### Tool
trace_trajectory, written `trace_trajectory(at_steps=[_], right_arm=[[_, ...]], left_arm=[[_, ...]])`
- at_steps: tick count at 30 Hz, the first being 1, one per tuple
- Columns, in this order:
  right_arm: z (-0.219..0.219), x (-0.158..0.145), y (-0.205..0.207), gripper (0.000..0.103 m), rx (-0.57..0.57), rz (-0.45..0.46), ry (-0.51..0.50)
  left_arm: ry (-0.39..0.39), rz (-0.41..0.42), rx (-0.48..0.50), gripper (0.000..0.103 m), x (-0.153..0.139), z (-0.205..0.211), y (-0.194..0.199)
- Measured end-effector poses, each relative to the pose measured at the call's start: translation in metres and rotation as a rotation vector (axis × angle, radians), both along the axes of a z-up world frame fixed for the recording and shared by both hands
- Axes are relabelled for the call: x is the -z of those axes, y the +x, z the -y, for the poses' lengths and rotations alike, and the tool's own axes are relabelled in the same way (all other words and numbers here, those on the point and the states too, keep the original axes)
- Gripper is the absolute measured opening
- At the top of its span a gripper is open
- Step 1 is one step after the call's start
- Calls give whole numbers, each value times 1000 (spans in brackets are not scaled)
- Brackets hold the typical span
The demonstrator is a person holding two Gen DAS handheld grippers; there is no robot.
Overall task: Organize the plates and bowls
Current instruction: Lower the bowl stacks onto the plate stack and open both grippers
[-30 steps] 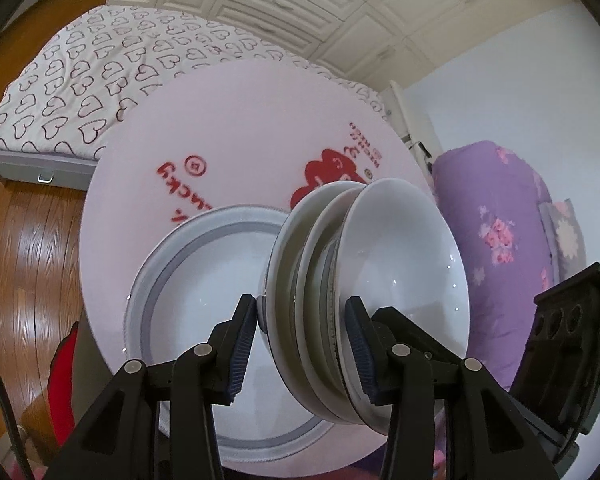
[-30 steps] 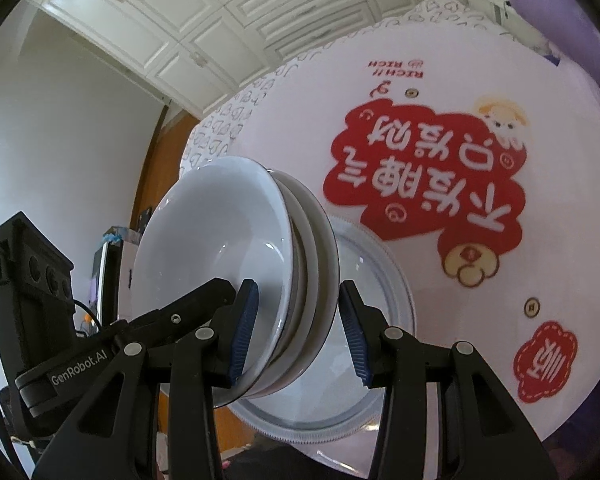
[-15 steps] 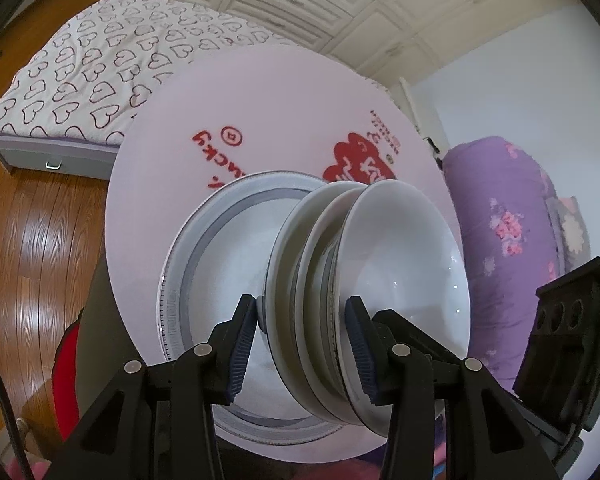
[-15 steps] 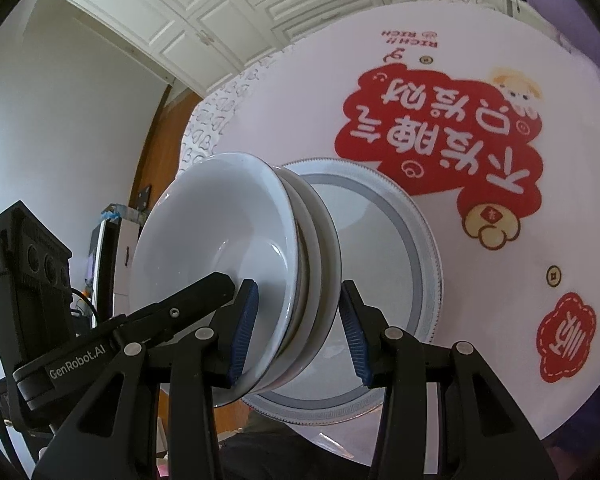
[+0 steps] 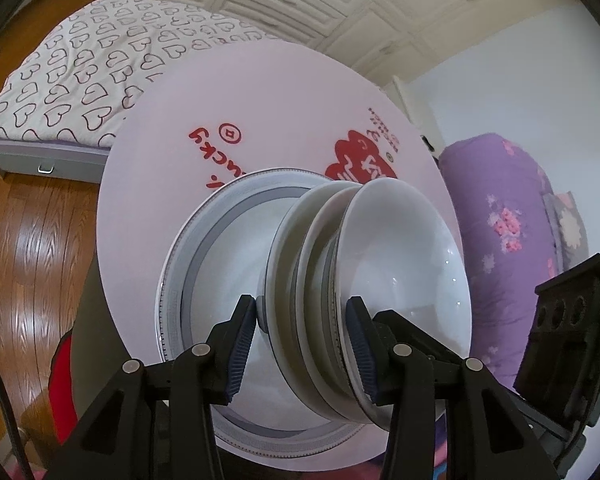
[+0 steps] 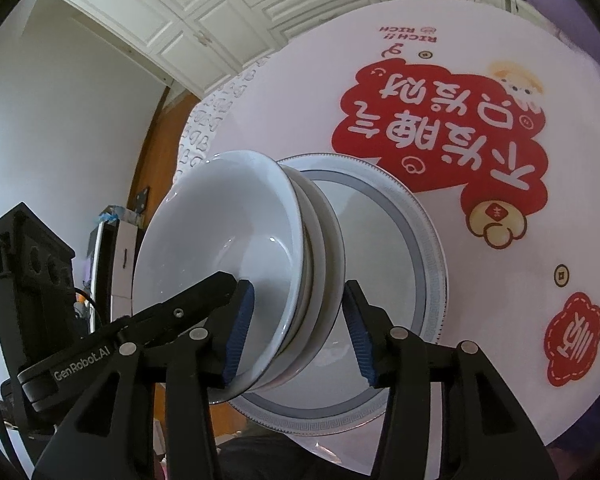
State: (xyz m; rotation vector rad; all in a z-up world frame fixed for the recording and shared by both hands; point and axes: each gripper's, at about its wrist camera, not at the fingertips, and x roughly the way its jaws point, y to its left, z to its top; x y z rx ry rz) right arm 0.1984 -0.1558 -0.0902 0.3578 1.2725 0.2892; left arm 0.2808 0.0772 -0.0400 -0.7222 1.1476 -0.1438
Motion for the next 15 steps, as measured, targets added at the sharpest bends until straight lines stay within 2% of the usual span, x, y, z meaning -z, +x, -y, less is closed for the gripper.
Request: trace_trajectory(at_steps=[2, 3, 4, 5, 6, 7, 10, 15], right_arm=[[2, 0, -1, 58, 8, 6, 14], [5, -2, -2, 69, 17, 17, 3], [8, -4, -2, 83, 26, 28, -2], [12, -6, -3, 91, 39, 39, 5], [18, -8, -4, 103, 57, 51, 28], [22, -10, -5, 103, 70, 62, 42], [29, -16, -9, 103, 89, 93, 70], [37, -27, -15, 103, 135, 133, 53]], left_arm=[[-6, -2, 6, 48, 1, -1, 1], [2, -1, 7, 53, 0, -2, 1], [15, 7, 4, 66, -2, -4, 1], [29, 26, -6, 83, -7, -7, 0], [39, 43, -13, 91, -11, -9, -1], [58, 69, -25, 101, -17, -12, -3], [105, 121, -22, 102, -32, -12, -8], [244, 226, -16, 102, -60, -2, -24]])
